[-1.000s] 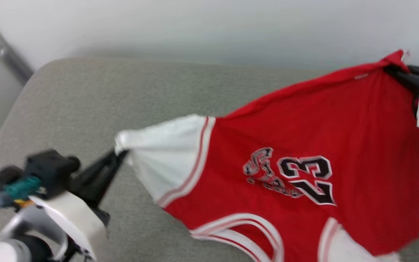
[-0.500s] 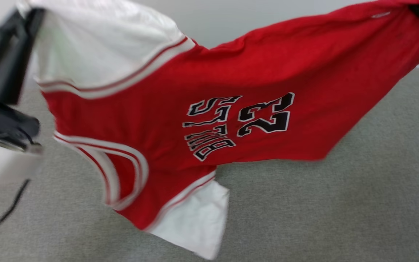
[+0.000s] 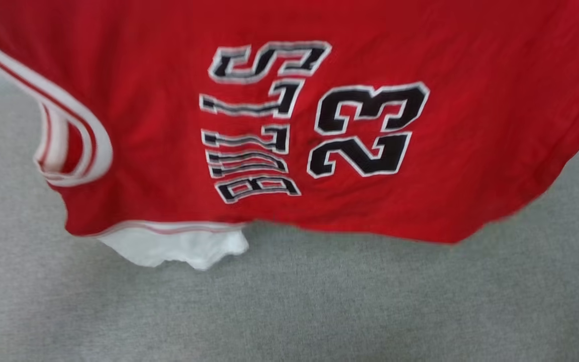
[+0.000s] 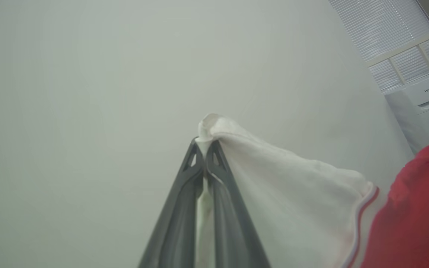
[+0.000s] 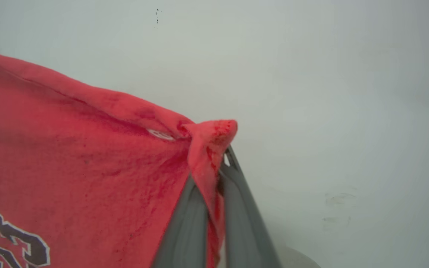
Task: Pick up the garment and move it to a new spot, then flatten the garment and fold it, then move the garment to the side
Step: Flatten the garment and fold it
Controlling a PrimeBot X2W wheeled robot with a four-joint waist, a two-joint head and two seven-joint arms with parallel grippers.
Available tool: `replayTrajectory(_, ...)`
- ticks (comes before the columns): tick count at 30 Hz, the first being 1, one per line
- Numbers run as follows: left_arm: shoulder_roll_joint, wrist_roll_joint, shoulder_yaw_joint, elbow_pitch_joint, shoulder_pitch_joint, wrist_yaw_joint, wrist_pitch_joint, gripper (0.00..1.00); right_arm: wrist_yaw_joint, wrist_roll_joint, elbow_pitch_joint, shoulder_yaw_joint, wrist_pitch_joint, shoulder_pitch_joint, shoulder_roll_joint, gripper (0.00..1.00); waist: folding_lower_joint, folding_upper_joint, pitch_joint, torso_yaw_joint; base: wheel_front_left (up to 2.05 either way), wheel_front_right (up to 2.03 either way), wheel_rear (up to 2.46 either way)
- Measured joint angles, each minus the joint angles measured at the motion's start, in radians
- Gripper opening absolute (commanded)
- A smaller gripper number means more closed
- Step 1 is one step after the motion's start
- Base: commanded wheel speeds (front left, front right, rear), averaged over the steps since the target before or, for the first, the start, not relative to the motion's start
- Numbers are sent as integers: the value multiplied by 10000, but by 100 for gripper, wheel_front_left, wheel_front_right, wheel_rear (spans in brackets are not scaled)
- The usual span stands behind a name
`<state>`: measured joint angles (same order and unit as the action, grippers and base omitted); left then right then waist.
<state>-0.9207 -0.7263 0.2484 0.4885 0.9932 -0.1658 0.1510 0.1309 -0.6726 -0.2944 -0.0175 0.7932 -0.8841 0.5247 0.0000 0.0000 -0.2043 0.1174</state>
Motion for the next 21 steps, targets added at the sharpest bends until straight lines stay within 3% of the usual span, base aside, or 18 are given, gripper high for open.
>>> replayTrajectory(5,357,330,341,-1043,1975,451,148,0,0,305,178,117,-366,-844,82,0,0,0,-879,64,0,0,0)
replayTrajectory(11,1007,890,907,-3026,4335,1160,29,0,0,890,1231,-213,-1152,-2276,63,0,1,0,-2128,68,0,0,0)
replayTrajectory(21,2581,2111,1561,-7051,8092,1839,-1499,0,2,1643,3944,-1014,-2907,-5426,-447,0,2,0,-3983,-134,0,0,0)
